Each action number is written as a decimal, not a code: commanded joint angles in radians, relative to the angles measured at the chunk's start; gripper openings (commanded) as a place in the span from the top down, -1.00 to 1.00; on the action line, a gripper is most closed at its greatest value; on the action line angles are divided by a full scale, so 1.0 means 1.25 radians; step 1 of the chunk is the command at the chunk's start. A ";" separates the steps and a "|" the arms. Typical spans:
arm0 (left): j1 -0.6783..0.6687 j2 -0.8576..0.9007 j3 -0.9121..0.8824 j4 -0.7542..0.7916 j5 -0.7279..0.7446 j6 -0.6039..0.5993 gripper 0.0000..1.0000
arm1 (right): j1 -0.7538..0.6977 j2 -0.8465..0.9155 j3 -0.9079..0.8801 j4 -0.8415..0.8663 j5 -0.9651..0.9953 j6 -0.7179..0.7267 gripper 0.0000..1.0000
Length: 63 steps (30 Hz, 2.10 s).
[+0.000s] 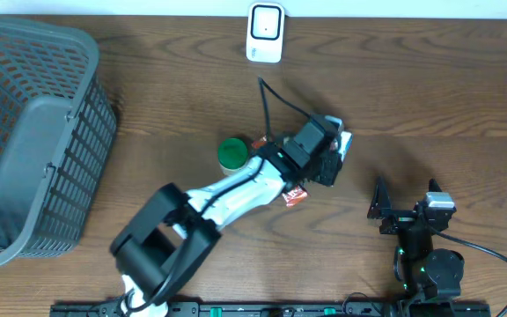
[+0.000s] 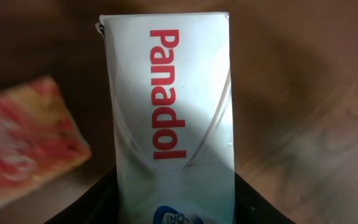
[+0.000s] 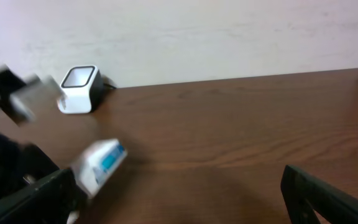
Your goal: Scan the item barcode
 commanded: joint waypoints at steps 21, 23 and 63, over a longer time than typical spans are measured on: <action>-0.139 0.007 0.009 0.028 -0.322 -0.617 -0.81 | -0.001 -0.001 -0.001 -0.003 -0.001 -0.011 -0.99; -0.118 -0.029 0.009 -0.009 -0.381 -0.498 -0.83 | -0.001 -0.001 -0.001 -0.003 -0.001 -0.011 -0.98; 0.296 -0.667 0.251 -0.275 -0.502 0.545 -0.96 | -0.001 -0.001 -0.001 -0.003 -0.001 -0.011 -0.99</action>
